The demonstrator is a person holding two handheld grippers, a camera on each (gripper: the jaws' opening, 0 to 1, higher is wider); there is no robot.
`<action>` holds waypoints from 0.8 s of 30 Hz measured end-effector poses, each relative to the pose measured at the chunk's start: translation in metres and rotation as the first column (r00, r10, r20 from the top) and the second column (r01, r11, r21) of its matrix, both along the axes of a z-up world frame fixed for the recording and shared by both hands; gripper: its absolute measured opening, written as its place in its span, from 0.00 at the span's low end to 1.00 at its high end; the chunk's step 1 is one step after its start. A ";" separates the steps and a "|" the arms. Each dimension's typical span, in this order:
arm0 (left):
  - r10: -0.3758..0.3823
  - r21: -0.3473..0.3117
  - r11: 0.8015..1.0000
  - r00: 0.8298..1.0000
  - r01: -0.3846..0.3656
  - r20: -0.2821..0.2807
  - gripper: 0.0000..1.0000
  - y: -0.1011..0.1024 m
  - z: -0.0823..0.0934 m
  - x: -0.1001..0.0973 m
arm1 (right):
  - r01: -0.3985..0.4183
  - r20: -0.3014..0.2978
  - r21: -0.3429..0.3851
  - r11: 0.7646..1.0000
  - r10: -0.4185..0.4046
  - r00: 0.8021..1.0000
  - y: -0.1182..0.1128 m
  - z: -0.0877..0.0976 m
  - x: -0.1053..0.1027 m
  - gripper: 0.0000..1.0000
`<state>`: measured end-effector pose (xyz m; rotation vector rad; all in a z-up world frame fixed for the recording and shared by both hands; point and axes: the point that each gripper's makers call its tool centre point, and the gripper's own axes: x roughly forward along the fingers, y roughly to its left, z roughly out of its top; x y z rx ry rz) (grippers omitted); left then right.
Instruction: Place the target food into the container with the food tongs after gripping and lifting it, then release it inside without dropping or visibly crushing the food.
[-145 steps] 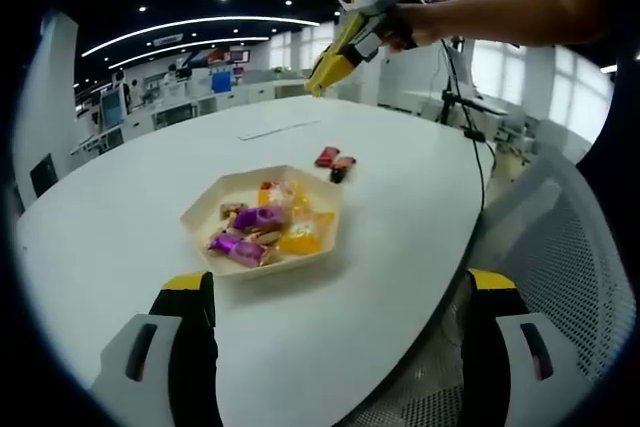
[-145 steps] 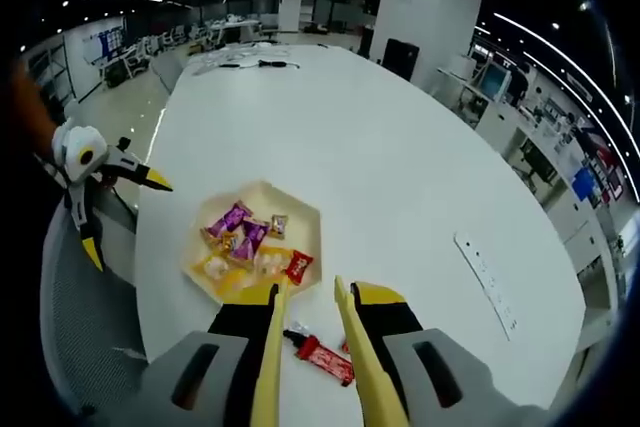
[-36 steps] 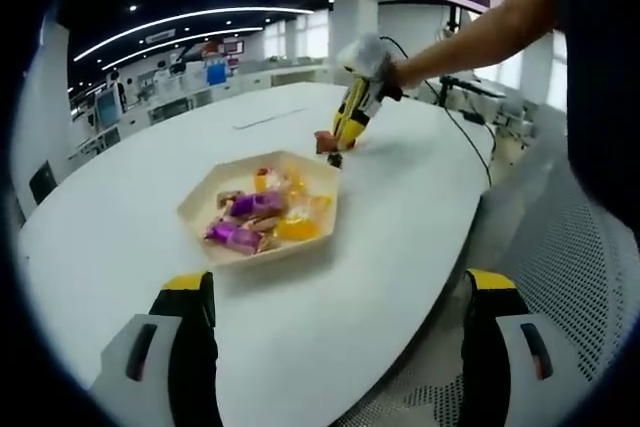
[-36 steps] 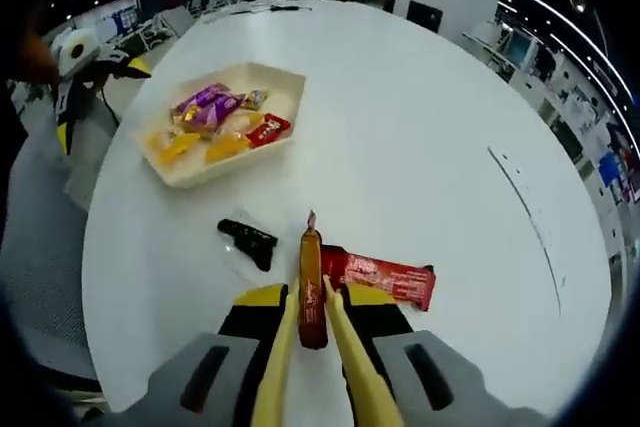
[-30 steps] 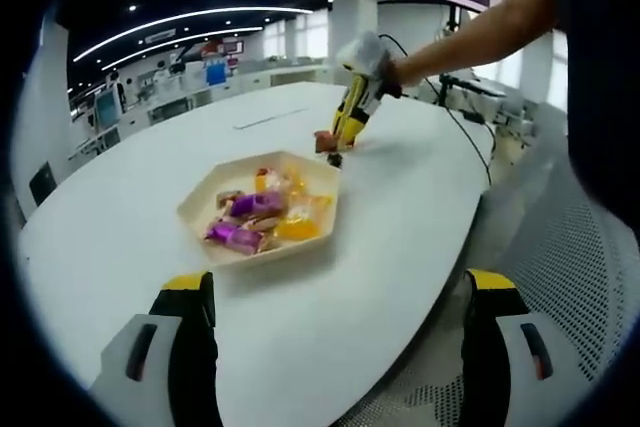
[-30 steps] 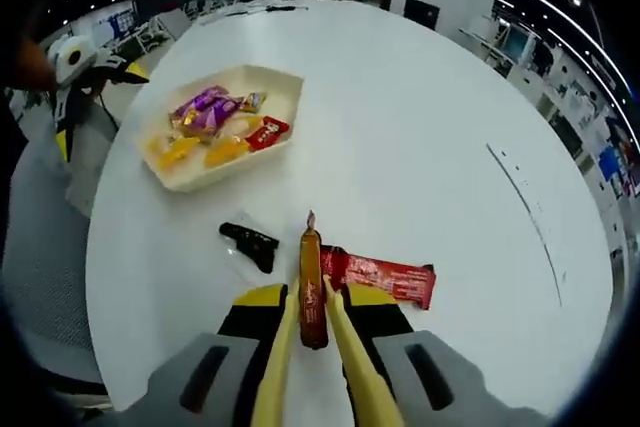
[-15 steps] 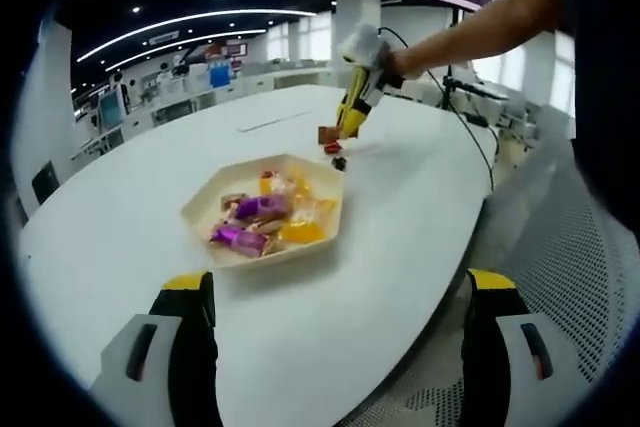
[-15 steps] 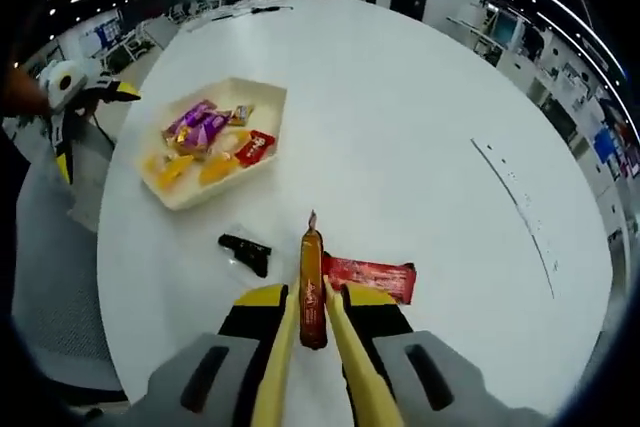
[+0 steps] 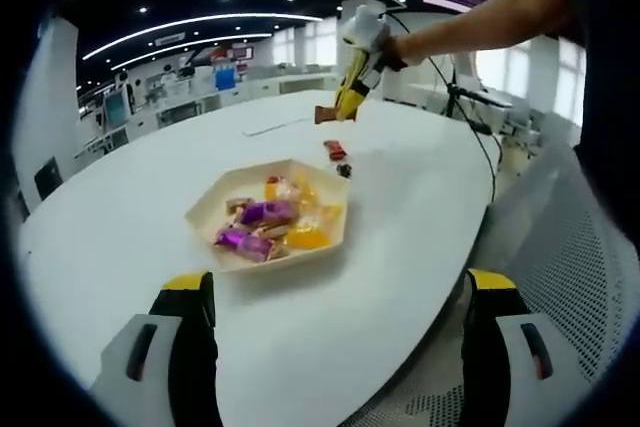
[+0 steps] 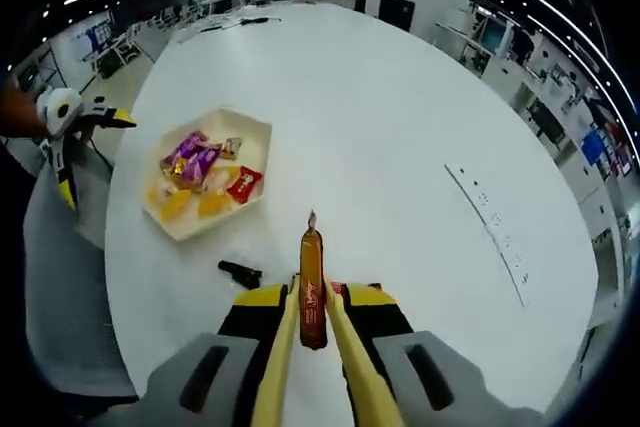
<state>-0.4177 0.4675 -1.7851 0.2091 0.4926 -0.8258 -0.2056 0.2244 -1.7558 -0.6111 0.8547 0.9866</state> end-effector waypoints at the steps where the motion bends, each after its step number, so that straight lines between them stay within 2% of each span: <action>1: -0.002 -0.001 1.000 1.000 0.002 0.001 1.00 -0.001 0.000 0.000 | 0.001 0.000 0.000 1.000 -0.001 1.000 0.000 0.001 0.000 0.20; 5: -0.002 0.000 1.000 1.000 0.002 -0.003 1.00 0.000 0.000 -0.001 | 0.003 0.024 -0.010 1.000 -0.003 1.000 0.005 0.007 -0.001 0.19; 12: -0.010 0.003 1.000 1.000 0.010 -0.012 1.00 -0.001 -0.001 -0.002 | 0.001 0.024 -0.012 1.000 -0.001 1.000 0.022 0.015 -0.004 0.19; 17: -0.013 0.008 1.000 1.000 0.013 -0.011 1.00 -0.001 -0.002 -0.003 | -0.016 0.032 -0.010 1.000 0.017 0.999 0.044 0.021 -0.007 0.19; 24: -0.025 0.015 1.000 1.000 0.025 -0.009 1.00 -0.003 -0.003 -0.004 | -0.059 0.041 0.004 0.998 0.059 0.997 0.089 0.029 -0.010 0.19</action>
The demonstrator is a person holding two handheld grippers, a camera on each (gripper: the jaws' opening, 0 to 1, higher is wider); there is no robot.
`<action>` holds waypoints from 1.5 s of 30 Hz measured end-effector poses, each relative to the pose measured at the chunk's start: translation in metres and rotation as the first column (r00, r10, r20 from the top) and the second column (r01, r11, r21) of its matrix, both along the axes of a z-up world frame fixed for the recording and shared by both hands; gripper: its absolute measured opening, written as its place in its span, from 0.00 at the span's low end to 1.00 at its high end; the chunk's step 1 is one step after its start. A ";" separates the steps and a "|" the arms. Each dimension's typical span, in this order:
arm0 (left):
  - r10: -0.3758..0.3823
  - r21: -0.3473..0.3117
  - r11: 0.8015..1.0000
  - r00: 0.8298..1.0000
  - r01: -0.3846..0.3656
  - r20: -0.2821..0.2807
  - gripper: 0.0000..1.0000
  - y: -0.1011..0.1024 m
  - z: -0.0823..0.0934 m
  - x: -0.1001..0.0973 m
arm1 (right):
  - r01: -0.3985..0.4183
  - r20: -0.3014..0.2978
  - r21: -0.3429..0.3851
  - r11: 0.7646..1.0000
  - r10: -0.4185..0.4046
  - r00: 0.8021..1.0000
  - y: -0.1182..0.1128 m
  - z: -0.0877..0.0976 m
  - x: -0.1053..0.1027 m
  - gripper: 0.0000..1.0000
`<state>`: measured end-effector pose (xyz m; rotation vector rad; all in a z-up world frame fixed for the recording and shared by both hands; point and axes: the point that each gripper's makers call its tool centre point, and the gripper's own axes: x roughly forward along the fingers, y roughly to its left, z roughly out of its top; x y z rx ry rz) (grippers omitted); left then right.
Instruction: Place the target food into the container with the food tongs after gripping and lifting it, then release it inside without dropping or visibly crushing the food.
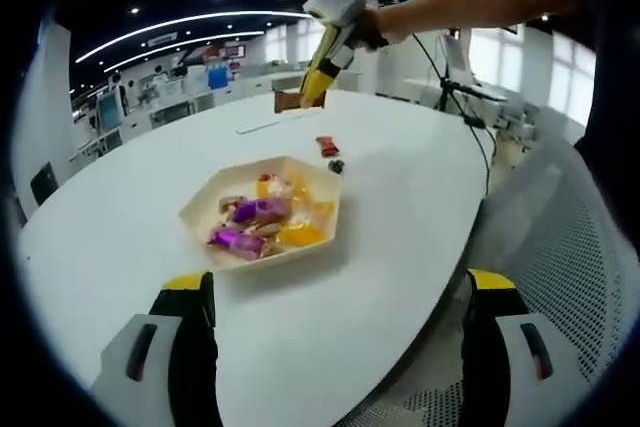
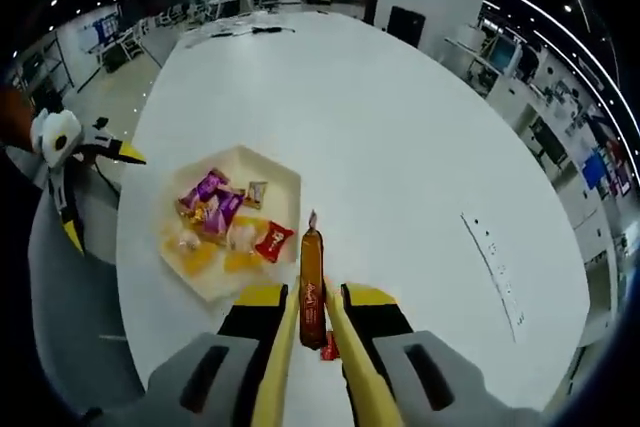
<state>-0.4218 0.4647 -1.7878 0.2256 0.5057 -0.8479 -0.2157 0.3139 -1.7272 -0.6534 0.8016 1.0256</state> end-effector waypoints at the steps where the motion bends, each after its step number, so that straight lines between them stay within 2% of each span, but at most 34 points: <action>1: 0.000 -0.001 1.000 1.000 0.000 0.001 1.00 0.000 0.001 0.000 | -0.008 0.004 0.001 1.000 0.008 1.000 0.006 0.002 0.000 0.19; 9: -0.005 -0.003 1.000 1.000 0.005 0.009 1.00 -0.001 0.002 0.000 | -0.089 0.023 0.025 0.996 0.089 0.996 0.063 0.018 -0.007 0.20; 10: -0.001 -0.005 1.000 1.000 0.001 0.008 1.00 -0.001 0.002 0.000 | -0.094 -0.003 0.052 0.994 0.094 0.996 0.075 0.020 -0.010 0.20; 12: 0.003 -0.017 1.000 1.000 -0.003 0.009 1.00 0.000 0.004 0.001 | -0.114 0.020 0.040 0.993 0.114 0.993 0.088 0.023 -0.008 0.19; 14: -0.001 -0.014 1.000 1.000 0.001 0.012 0.99 0.000 0.003 0.001 | -0.119 0.001 0.067 0.991 0.119 0.993 0.103 0.026 -0.011 0.19; 19: -0.004 -0.004 1.000 1.000 0.004 0.014 0.99 0.000 0.002 0.000 | -0.151 0.011 0.070 0.986 0.150 0.989 0.124 0.029 -0.016 0.19; 29: -0.003 -0.005 1.000 1.000 0.003 0.017 0.99 0.000 0.003 0.001 | -0.188 0.019 0.081 0.979 0.187 0.982 0.135 0.039 -0.021 0.22; 37: -0.002 -0.009 1.000 1.000 0.002 0.015 0.99 -0.001 0.003 0.001 | -0.196 0.047 0.083 0.977 0.193 0.980 0.127 0.048 -0.021 0.24; 45: 0.000 -0.011 1.000 1.000 0.000 0.015 0.99 -0.001 0.003 0.001 | -0.168 0.059 0.112 0.979 0.162 0.985 0.113 0.059 -0.017 0.26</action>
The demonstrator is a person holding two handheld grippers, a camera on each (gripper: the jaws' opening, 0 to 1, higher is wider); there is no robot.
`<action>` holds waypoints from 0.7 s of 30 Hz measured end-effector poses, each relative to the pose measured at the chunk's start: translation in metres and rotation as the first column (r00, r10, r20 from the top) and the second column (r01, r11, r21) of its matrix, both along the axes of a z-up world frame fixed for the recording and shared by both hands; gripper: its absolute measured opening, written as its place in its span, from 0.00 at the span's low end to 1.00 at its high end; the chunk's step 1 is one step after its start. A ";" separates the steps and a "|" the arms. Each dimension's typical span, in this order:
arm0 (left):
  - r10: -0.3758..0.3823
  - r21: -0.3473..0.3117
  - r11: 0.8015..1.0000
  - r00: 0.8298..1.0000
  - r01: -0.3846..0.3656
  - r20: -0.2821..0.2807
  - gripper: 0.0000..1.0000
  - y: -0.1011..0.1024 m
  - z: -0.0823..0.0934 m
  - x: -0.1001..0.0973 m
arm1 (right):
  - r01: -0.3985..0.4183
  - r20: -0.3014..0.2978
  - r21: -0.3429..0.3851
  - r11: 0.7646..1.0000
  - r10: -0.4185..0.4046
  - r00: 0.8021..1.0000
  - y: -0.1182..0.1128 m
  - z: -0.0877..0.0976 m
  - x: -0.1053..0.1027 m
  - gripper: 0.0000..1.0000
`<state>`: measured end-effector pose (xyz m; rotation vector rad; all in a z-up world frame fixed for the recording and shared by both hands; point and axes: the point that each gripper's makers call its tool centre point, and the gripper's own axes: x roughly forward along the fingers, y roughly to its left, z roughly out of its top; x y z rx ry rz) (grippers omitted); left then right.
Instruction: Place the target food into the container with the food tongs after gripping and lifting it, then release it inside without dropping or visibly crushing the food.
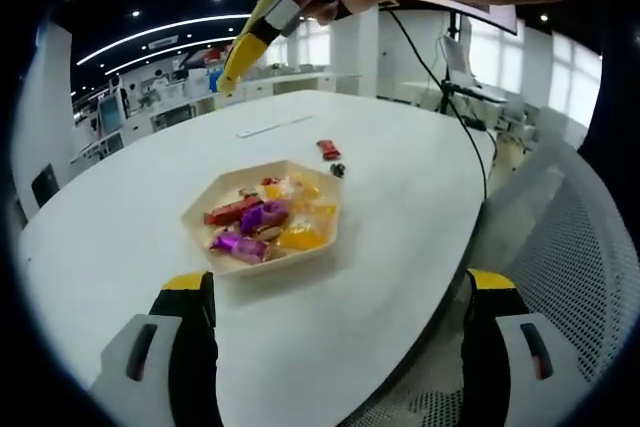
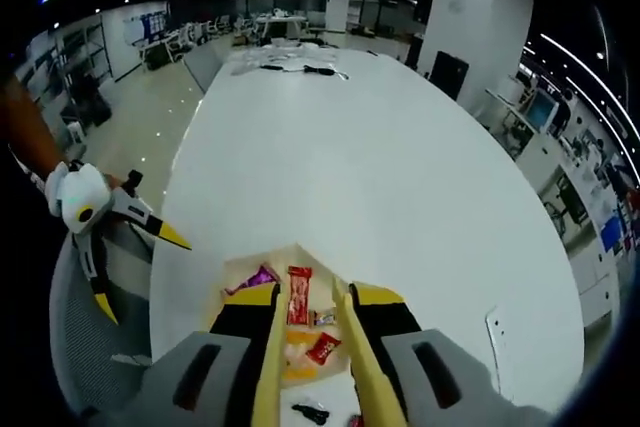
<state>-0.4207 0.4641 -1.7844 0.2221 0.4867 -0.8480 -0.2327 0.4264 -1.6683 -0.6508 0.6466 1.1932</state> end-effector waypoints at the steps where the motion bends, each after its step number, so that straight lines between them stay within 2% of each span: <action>1: 0.000 0.000 1.000 1.000 0.000 -0.001 0.99 0.000 0.000 0.000 | 0.003 0.003 0.003 1.000 -0.003 1.000 -0.003 0.002 0.000 0.26; 6: 0.005 -0.003 1.000 1.000 -0.005 -0.002 0.99 0.001 0.000 0.001 | 0.036 0.005 0.034 0.999 -0.036 0.999 -0.018 0.003 0.004 0.27; 21: -0.014 0.006 1.000 1.000 0.014 -0.011 0.99 -0.002 -0.002 -0.002 | 0.138 0.020 0.025 0.990 -0.138 0.990 -0.085 -0.006 0.012 0.28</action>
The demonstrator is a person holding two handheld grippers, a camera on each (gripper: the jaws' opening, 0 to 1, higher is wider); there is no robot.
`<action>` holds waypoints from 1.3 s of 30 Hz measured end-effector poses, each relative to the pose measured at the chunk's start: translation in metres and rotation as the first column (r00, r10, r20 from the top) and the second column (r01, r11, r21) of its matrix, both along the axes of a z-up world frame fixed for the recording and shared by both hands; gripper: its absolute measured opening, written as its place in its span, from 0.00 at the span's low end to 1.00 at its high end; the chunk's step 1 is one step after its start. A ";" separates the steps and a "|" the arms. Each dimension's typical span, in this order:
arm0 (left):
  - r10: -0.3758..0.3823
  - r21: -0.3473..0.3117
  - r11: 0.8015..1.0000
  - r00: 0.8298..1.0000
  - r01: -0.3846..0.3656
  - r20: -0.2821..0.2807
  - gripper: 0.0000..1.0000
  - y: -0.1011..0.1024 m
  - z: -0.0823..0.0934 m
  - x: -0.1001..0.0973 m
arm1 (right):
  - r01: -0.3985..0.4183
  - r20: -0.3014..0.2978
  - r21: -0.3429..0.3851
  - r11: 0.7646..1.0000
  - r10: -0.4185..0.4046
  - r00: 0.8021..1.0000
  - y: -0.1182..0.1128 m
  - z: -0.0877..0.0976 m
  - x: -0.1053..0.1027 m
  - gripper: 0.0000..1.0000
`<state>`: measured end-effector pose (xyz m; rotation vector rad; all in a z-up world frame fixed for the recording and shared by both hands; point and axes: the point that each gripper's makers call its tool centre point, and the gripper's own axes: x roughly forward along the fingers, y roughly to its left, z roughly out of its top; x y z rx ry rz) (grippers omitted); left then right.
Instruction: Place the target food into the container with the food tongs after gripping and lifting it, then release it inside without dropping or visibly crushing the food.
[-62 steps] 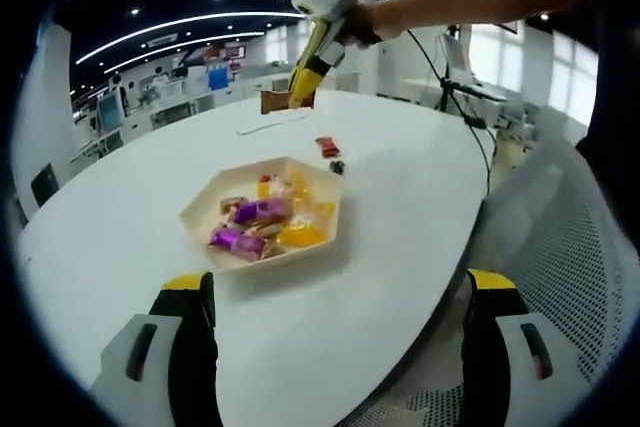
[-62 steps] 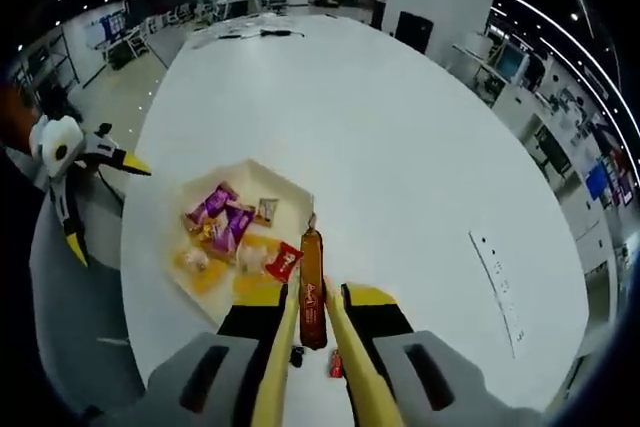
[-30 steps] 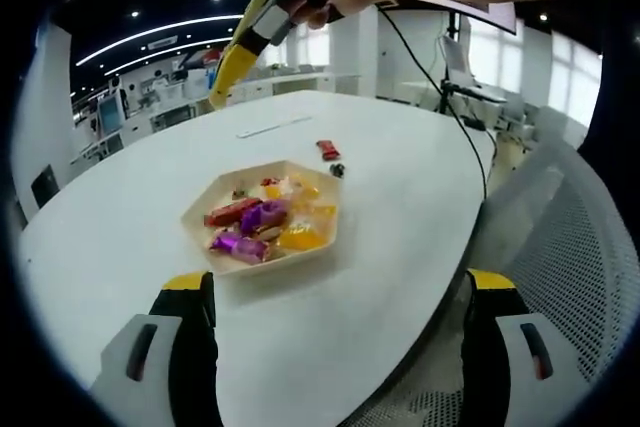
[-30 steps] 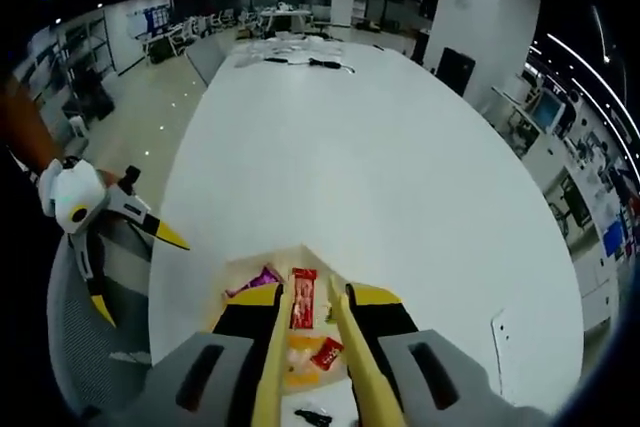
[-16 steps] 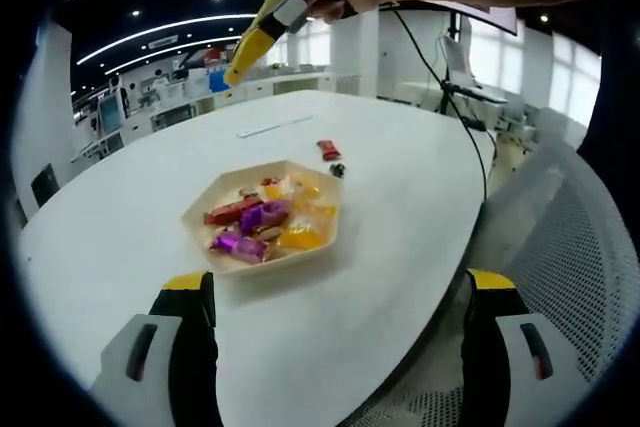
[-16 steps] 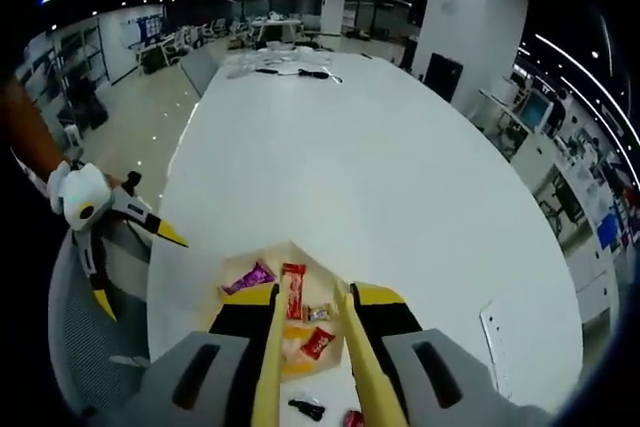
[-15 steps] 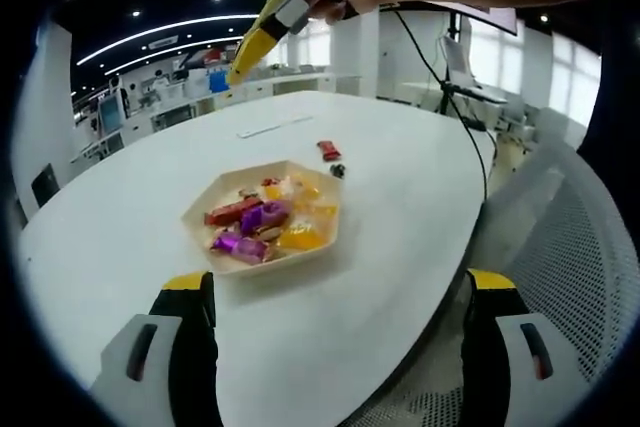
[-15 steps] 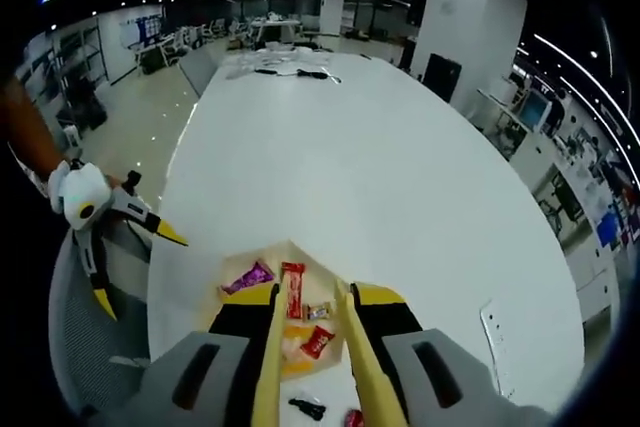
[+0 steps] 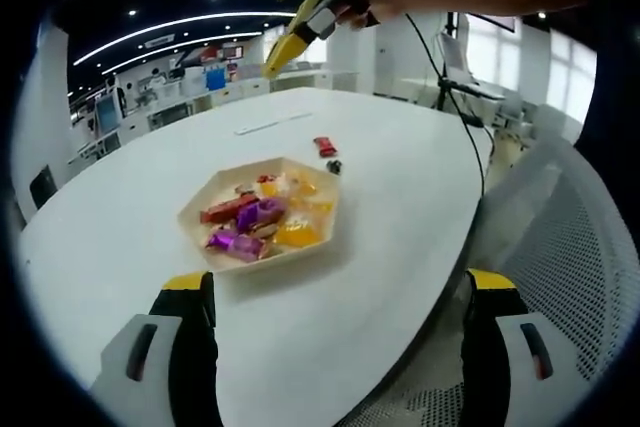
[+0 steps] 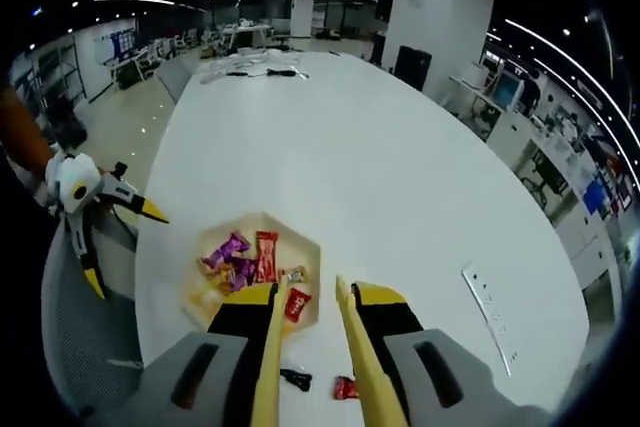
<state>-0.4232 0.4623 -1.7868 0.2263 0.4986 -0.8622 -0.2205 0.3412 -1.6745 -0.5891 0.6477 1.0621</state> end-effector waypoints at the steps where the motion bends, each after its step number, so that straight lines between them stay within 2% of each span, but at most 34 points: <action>1: 0.002 -0.001 1.000 1.000 -0.002 -0.002 0.99 0.001 0.000 0.000 | 0.001 0.006 -0.002 1.000 -0.001 1.000 -0.004 0.000 0.000 0.28; 8: 0.010 0.002 1.000 1.000 -0.010 -0.006 0.99 0.002 -0.001 0.001 | 0.063 0.022 0.015 0.998 -0.063 0.998 -0.035 0.007 0.008 0.28; 12: 0.011 0.001 1.000 1.000 -0.011 -0.006 0.99 0.002 -0.001 0.001 | 0.139 0.030 0.023 0.990 -0.139 0.990 -0.055 0.008 0.014 0.29; 18: -0.030 0.019 0.999 0.999 0.030 0.022 0.99 -0.004 0.000 -0.004 | 0.207 0.049 0.005 0.978 -0.207 0.977 -0.079 0.006 0.017 0.29; 26: 0.013 -0.044 0.999 1.000 -0.012 0.018 0.99 -0.001 0.010 0.002 | 0.253 0.064 0.012 0.967 -0.253 0.965 -0.101 0.009 0.016 0.29; 32: 0.024 -0.089 0.996 0.999 -0.022 0.023 1.00 -0.002 0.016 0.003 | 0.305 0.059 0.051 0.951 -0.308 0.950 -0.124 0.005 0.014 0.29; 34: 0.027 -0.077 0.997 0.999 -0.025 0.020 1.00 -0.001 0.014 0.004 | 0.321 0.068 0.056 0.945 -0.324 0.944 -0.130 0.004 0.015 0.29; 36: 0.038 -0.037 0.999 0.999 -0.037 0.011 1.00 0.002 0.006 0.005 | 0.350 0.060 0.070 0.934 -0.354 0.933 -0.140 0.003 0.013 0.29; 39: 0.041 -0.031 0.999 0.999 -0.041 -0.002 1.00 0.002 0.003 0.004 | 0.370 0.076 0.081 0.925 -0.376 0.923 -0.150 0.002 0.016 0.29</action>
